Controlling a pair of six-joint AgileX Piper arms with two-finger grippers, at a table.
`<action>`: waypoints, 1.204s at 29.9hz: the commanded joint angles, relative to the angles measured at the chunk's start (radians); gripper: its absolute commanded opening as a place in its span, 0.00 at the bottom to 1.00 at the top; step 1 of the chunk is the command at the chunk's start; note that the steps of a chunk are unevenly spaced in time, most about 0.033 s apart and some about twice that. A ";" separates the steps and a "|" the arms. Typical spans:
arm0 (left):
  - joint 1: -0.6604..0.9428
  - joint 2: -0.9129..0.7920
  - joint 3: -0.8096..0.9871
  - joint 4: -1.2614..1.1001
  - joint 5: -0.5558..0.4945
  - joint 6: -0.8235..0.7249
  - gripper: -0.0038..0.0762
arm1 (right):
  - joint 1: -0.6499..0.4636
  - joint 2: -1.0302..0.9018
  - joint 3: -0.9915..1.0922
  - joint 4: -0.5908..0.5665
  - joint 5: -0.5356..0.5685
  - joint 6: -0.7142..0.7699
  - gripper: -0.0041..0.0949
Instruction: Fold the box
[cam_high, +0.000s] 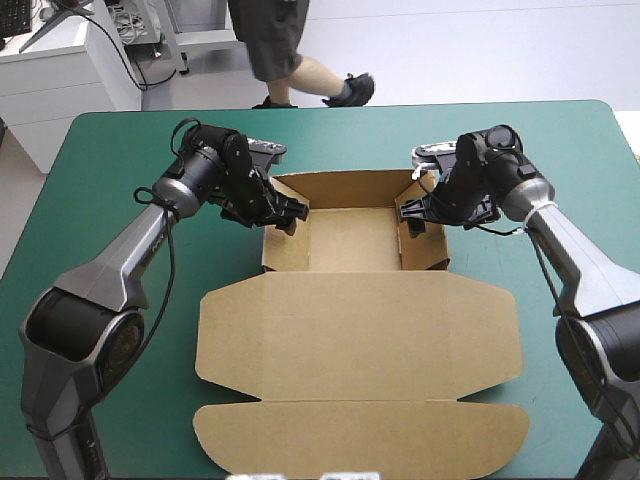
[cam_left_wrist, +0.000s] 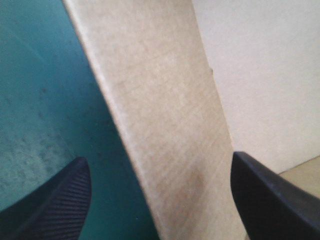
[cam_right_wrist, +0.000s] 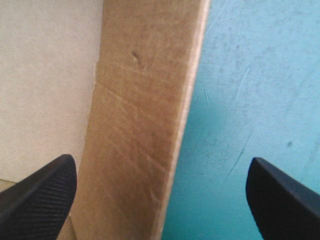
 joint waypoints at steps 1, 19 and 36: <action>-0.001 -0.123 -0.071 -0.016 0.066 -0.007 0.74 | -0.005 -0.120 -0.038 -0.010 -0.030 -0.027 0.90; -0.001 -0.582 -0.111 0.194 0.064 0.083 0.04 | -0.005 -0.474 -0.038 -0.159 -0.096 -0.048 0.58; -0.001 -0.788 0.273 0.191 0.022 0.164 0.04 | -0.005 -0.625 0.078 -0.233 -0.059 -0.055 0.02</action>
